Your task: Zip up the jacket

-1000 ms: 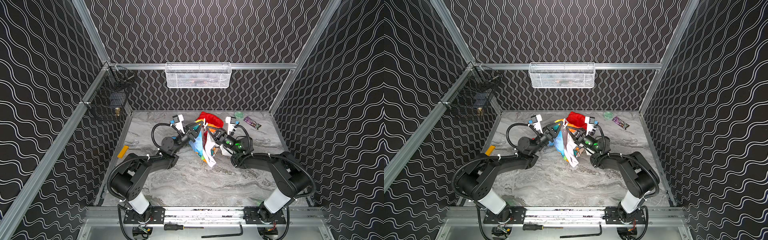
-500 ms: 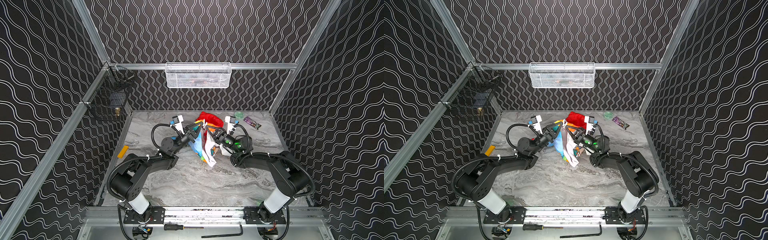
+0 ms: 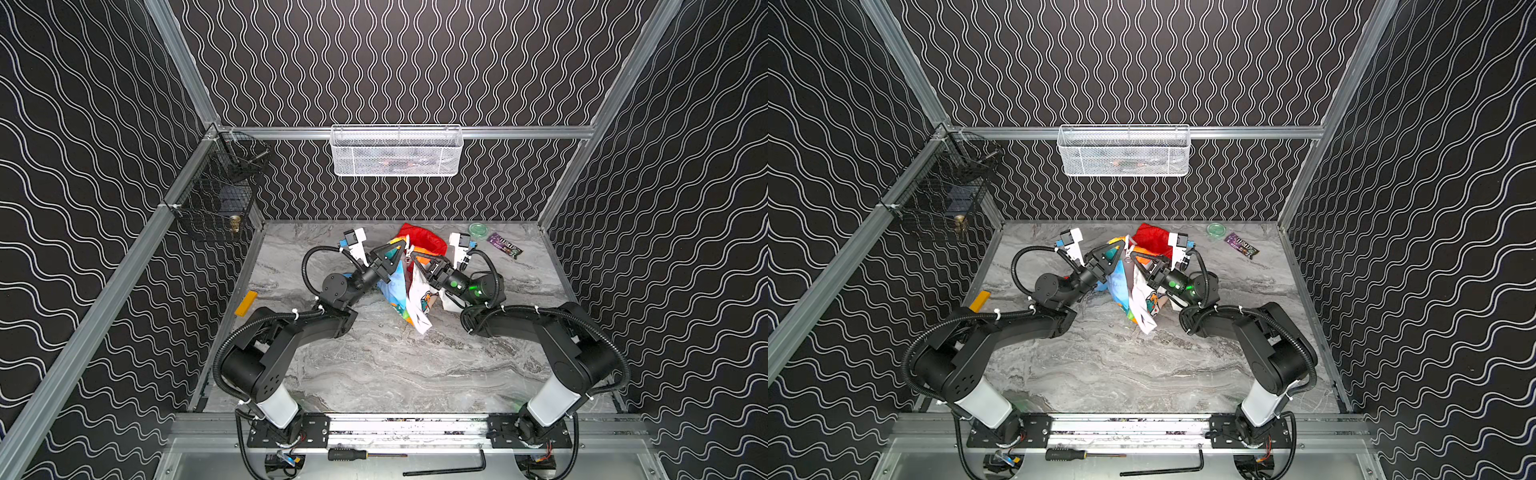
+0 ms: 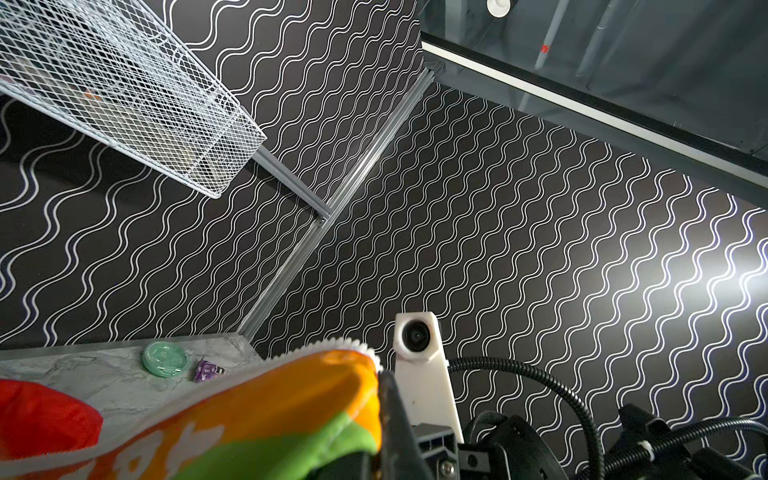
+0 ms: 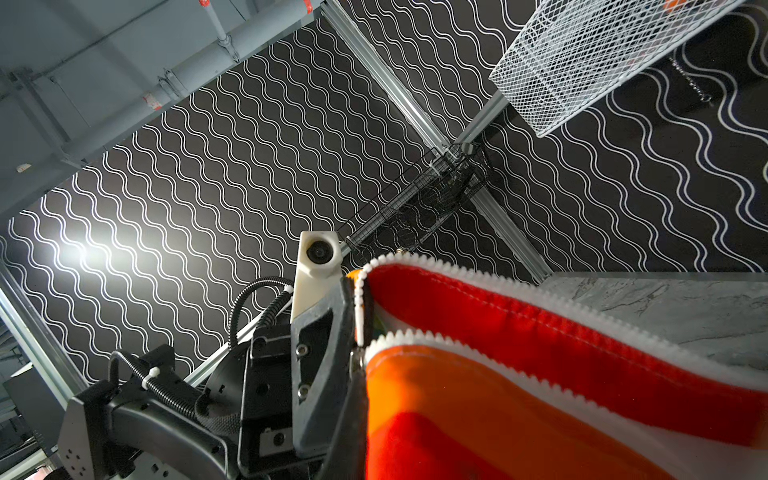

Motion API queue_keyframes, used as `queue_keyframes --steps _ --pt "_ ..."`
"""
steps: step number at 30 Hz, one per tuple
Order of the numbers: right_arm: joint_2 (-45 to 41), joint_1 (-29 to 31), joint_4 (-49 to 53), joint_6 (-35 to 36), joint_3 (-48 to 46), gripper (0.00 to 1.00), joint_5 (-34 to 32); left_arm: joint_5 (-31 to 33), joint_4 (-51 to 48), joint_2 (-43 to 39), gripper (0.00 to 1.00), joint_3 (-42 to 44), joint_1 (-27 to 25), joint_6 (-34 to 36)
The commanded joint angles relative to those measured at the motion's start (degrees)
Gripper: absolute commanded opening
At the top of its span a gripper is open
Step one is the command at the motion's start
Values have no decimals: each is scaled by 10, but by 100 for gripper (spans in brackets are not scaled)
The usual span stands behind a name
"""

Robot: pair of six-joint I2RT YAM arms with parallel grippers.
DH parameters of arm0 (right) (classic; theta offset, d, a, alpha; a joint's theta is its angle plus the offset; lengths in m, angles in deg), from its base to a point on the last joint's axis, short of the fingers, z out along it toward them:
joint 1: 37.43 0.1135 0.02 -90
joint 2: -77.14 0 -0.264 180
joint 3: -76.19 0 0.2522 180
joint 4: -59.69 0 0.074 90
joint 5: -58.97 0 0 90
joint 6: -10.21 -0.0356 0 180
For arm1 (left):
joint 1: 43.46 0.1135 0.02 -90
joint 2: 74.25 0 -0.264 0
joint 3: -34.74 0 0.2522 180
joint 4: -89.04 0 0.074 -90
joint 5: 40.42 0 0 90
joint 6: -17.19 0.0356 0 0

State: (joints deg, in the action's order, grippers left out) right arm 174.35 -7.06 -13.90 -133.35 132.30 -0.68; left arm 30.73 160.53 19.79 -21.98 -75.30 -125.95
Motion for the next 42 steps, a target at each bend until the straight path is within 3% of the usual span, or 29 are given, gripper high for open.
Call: queue_keyframes --steps 1,42 --pt "-1 1 -44 -8 3 0 -5 -4 34 -3 0 5 0 0" --pt "1 -7 -29 -18 37 0 -20 -21 34 -14 0 33 0 -13"
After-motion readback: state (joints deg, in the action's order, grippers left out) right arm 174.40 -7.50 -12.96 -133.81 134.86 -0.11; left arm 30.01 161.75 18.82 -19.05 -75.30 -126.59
